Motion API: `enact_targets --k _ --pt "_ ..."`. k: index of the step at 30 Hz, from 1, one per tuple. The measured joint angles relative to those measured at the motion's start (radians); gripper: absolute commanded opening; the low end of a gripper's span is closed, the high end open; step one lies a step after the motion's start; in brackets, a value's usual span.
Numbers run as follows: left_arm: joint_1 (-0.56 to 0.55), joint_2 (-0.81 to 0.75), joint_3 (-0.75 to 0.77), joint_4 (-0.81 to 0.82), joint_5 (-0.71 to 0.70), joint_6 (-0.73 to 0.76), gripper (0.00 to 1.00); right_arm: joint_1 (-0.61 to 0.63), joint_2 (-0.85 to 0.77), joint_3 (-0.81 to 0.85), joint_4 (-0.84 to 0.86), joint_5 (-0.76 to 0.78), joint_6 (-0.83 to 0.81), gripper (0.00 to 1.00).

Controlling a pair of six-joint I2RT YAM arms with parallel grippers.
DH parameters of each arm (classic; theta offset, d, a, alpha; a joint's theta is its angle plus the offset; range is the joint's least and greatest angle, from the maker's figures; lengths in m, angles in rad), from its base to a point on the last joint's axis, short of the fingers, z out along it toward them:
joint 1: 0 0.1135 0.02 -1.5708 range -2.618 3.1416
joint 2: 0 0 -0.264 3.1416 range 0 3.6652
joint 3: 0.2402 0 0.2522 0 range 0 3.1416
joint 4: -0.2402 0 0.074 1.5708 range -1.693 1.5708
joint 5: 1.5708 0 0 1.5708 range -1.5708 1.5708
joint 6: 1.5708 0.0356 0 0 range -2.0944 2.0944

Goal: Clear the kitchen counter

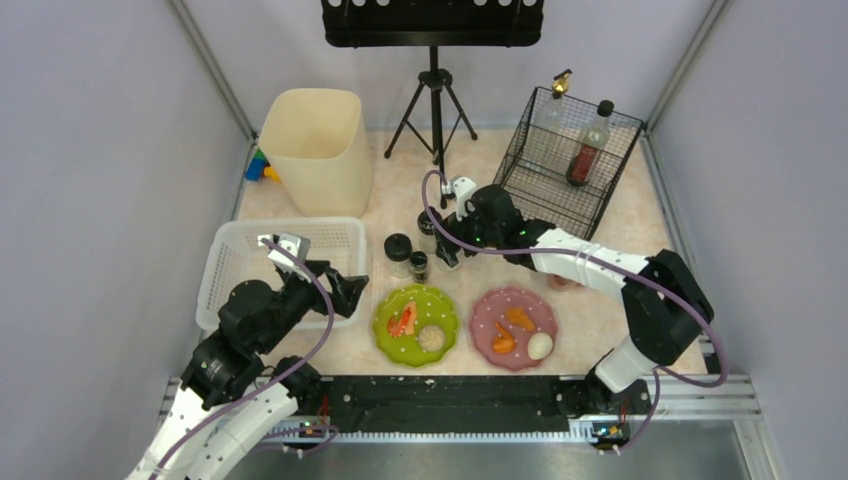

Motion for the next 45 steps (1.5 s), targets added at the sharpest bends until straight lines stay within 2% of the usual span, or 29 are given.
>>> enact_targets --k 10,15,20,23,25,27,29,32,38,45 --pt "0.000 0.000 0.000 0.000 0.000 0.000 0.99 0.002 0.057 0.013 0.005 0.003 0.009 0.91" --pt "0.000 0.000 0.000 0.000 0.001 0.000 0.99 0.006 0.072 0.020 0.020 0.009 0.013 0.81" --pt "0.000 0.000 0.000 0.000 0.001 0.000 0.99 0.018 0.125 0.053 0.021 0.025 0.008 0.67" --pt "0.000 0.000 0.000 0.000 0.002 0.000 0.99 0.022 0.134 0.059 0.020 0.034 0.005 0.63" --pt "0.000 0.000 0.000 0.000 0.004 0.000 0.99 0.026 0.134 0.059 0.020 0.042 0.004 0.55" --pt "0.000 0.000 0.000 0.000 0.004 0.000 0.99 0.029 0.134 0.059 0.019 0.049 0.003 0.38" --pt "0.000 0.000 0.000 0.000 0.005 0.000 0.99 0.032 0.134 0.060 0.018 0.056 0.003 0.27" --pt "0.000 0.000 0.000 0.000 0.006 0.000 0.99 0.032 0.133 0.060 0.018 0.061 0.004 0.20" --pt "0.000 0.000 0.000 0.000 0.008 0.000 0.99 0.037 0.101 0.058 -0.025 0.084 0.012 0.15" --pt "0.000 0.000 0.000 0.000 0.008 0.000 0.99 0.038 -0.071 0.072 -0.137 0.131 0.016 0.14"
